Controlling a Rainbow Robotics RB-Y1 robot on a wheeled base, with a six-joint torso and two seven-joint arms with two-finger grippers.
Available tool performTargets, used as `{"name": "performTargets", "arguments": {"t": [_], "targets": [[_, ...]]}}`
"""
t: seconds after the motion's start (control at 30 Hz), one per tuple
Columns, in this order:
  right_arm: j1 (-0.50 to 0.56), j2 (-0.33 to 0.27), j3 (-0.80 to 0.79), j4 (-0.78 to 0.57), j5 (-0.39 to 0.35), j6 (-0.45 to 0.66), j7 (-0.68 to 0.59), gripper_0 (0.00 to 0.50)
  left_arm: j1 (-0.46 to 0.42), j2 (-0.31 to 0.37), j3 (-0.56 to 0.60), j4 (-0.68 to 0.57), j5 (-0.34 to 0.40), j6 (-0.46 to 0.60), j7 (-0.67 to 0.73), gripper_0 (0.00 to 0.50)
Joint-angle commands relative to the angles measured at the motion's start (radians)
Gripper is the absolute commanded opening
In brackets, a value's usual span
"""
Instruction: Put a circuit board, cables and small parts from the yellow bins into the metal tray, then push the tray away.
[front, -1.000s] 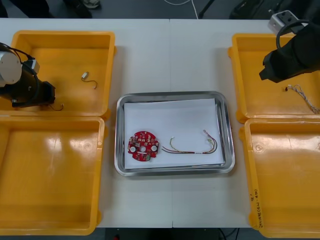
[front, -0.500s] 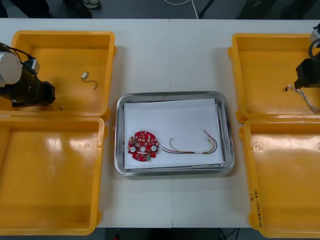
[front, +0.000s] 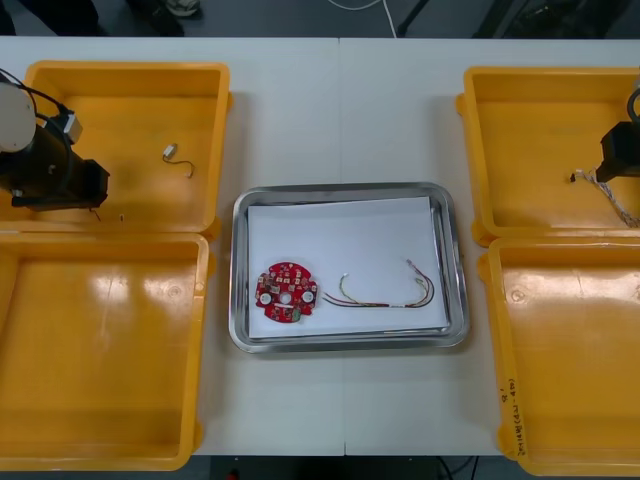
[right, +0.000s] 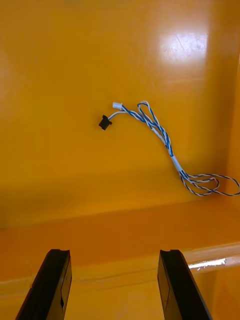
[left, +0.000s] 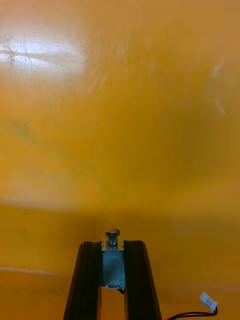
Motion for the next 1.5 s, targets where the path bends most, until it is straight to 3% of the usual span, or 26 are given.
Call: {"name": "performTargets", "arguments": {"t": [0.03, 0.33, 0.63, 0.8, 1.13, 1.5], "targets": [[-0.082, -0.05, -0.027, 0.018, -0.007, -0.036, -0.014, 0.5, -0.016, -0.011, 0.072, -0.115, -0.021, 0.099, -0.042, 0.0], [-0.138, -0.061, -0.027, 0.127, -0.021, -0.113, -0.001, 0.5, -0.029, -0.02, 0.087, -0.298, -0.035, 0.289, 0.049, 0.0], [-0.163, -0.061, -0.027, 0.247, -0.029, -0.229, 0.009, 0.5, -0.075, -0.123, 0.087, -0.463, -0.076, 0.482, 0.173, 0.0], [-0.166, -0.059, -0.027, 0.3, -0.027, -0.317, 0.003, 0.5, -0.109, -0.206, 0.078, -0.526, -0.106, 0.482, 0.225, 0.0], [-0.189, -0.053, -0.027, 0.478, -0.053, -0.481, -0.003, 0.5, -0.165, -0.333, -0.057, -0.575, -0.188, 0.482, 0.274, 0.0], [-0.187, -0.024, -0.016, 0.558, -0.052, -0.584, -0.024, 0.5, -0.207, -0.402, -0.241, -0.541, -0.175, 0.482, 0.44, 0.0]]}}
